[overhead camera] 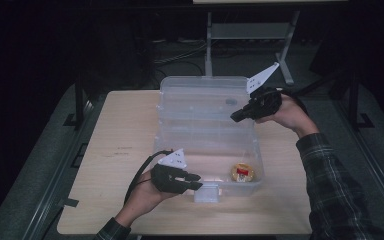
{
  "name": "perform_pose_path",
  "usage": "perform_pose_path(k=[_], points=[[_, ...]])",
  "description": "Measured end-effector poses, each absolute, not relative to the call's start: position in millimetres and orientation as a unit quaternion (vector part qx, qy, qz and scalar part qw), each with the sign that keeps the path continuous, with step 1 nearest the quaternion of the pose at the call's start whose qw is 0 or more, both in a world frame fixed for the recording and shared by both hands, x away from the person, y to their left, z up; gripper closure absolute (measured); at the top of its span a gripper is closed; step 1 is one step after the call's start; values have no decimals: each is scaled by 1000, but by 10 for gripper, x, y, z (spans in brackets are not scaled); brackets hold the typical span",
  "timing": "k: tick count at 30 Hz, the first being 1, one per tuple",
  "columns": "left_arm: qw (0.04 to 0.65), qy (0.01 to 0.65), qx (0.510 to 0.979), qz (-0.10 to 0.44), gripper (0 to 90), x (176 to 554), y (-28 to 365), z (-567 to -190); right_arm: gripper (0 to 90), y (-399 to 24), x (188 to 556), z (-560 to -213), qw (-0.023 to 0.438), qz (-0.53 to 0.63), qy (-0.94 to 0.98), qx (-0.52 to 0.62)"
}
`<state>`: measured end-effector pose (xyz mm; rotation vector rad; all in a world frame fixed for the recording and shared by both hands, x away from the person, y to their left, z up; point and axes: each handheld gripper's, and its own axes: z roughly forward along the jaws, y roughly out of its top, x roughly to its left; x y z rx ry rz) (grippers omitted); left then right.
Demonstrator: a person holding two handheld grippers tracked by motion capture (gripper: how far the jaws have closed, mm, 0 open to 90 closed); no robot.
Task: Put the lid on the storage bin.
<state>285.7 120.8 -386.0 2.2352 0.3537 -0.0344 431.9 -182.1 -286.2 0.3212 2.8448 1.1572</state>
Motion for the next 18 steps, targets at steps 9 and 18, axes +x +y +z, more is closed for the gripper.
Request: perform_pose_path(k=[9,18], points=[[425,144,894,-15,724,2858,1206,-3860,897,-1844,4198,-2849,21,381,919,102],[427,148,892,-17,723,2857,1203,-3861,897,-1853,4081,-2852,27,387,917,97]])
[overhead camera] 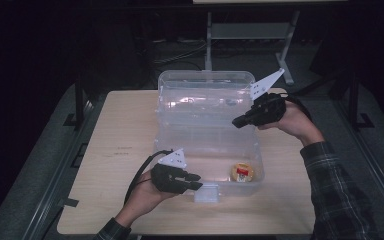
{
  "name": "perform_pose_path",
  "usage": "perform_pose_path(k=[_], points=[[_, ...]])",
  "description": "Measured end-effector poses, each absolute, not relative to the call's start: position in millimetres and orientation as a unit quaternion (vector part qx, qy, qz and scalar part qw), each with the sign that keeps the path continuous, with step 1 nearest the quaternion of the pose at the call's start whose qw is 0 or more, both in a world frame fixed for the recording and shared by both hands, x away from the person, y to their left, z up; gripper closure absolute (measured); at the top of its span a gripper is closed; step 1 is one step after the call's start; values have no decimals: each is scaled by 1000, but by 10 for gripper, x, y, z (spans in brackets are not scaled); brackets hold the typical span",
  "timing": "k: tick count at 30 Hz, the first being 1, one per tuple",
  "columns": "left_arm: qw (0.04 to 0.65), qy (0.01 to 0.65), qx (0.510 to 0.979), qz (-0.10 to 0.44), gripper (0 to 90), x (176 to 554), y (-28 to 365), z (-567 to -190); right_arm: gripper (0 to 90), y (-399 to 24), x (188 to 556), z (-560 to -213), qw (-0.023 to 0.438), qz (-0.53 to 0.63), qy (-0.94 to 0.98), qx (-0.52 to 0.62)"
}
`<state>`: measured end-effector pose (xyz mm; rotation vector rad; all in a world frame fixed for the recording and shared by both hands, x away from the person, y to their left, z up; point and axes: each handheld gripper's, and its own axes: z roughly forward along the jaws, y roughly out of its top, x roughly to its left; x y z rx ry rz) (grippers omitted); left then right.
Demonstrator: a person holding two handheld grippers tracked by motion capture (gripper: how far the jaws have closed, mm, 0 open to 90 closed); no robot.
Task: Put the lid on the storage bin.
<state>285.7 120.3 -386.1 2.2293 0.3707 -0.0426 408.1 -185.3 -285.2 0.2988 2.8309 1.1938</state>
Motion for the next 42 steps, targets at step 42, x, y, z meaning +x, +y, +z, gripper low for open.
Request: perform_pose_path(k=[42], points=[[421,147,895,-18,721,2865,1205,-3853,900,-1890,3562,-2979,28,398,914,72]])
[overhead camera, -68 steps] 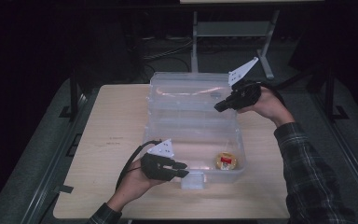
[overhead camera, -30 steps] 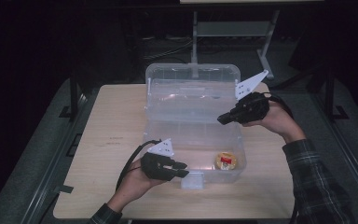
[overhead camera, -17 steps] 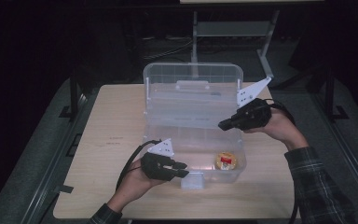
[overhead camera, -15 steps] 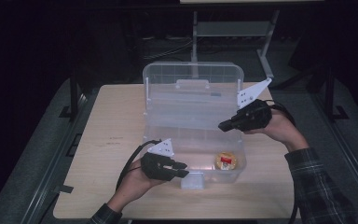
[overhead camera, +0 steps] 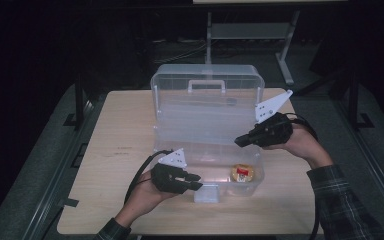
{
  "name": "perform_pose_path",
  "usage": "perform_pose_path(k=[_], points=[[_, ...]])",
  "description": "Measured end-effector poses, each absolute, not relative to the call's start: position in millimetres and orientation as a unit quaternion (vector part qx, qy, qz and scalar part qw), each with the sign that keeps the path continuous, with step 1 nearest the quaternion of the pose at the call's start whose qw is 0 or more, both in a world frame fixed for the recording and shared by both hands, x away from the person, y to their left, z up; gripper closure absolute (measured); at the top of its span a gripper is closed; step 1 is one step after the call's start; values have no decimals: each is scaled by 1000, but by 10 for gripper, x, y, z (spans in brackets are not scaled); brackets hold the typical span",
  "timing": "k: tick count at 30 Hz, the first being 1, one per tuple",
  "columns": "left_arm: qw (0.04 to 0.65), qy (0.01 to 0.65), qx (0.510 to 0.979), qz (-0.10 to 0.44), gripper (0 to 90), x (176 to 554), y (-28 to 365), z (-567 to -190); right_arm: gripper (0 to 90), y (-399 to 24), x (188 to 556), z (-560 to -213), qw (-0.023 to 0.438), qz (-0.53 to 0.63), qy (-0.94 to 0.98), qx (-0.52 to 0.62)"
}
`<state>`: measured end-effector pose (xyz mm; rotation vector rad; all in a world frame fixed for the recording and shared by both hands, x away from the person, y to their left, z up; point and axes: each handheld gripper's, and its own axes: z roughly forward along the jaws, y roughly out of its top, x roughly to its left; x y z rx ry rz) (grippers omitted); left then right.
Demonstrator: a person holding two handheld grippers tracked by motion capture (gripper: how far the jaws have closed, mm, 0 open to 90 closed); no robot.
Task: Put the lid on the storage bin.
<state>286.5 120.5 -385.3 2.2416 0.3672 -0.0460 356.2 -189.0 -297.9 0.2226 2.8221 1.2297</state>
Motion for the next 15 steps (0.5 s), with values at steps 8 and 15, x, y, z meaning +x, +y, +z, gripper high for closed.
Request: perform_pose_path(k=[8,15], points=[[421,147,895,-19,721,2865,1205,-3853,900,-1889,3510,-3017,21,399,914,68],[422,148,894,-21,720,2862,1205,-3855,900,-1886,3464,-3043,18,398,915,67]])
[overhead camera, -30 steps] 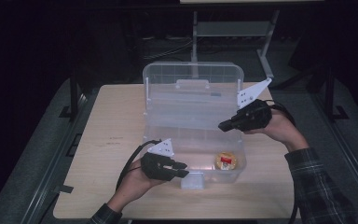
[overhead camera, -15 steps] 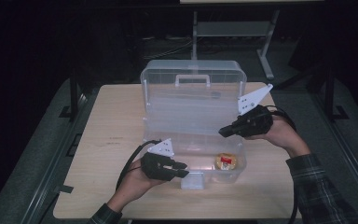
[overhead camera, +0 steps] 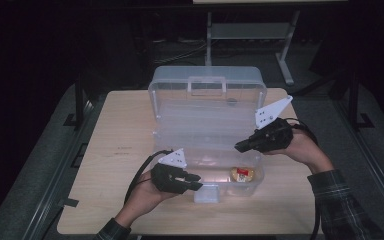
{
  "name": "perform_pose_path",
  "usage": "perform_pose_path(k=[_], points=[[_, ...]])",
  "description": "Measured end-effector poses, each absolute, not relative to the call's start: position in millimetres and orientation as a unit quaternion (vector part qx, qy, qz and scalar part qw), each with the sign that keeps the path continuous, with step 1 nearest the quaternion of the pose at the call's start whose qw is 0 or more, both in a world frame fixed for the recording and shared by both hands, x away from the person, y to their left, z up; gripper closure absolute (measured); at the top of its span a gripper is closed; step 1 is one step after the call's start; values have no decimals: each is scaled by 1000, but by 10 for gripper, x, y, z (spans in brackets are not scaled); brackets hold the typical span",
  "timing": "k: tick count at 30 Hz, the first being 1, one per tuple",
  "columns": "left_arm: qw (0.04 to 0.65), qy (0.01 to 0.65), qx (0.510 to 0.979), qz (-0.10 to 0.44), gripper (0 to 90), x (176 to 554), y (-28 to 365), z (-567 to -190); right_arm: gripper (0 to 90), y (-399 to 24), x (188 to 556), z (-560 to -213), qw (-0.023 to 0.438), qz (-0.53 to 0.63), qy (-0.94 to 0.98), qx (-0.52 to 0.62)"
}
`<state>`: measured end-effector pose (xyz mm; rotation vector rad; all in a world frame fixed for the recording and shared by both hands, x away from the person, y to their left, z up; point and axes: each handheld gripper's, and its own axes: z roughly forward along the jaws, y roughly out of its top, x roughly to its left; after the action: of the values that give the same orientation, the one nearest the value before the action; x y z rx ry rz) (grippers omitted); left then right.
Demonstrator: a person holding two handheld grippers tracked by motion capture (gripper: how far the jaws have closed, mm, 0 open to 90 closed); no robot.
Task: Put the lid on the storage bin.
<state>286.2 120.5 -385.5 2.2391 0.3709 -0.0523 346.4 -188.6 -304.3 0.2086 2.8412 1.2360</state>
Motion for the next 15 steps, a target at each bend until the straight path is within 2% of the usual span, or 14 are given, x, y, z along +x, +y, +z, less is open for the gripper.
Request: perform_pose_path(k=[15], points=[[430,155,889,-27,714,2859,1225,-3857,900,-1880,3416,-3082,16,397,915,62]])
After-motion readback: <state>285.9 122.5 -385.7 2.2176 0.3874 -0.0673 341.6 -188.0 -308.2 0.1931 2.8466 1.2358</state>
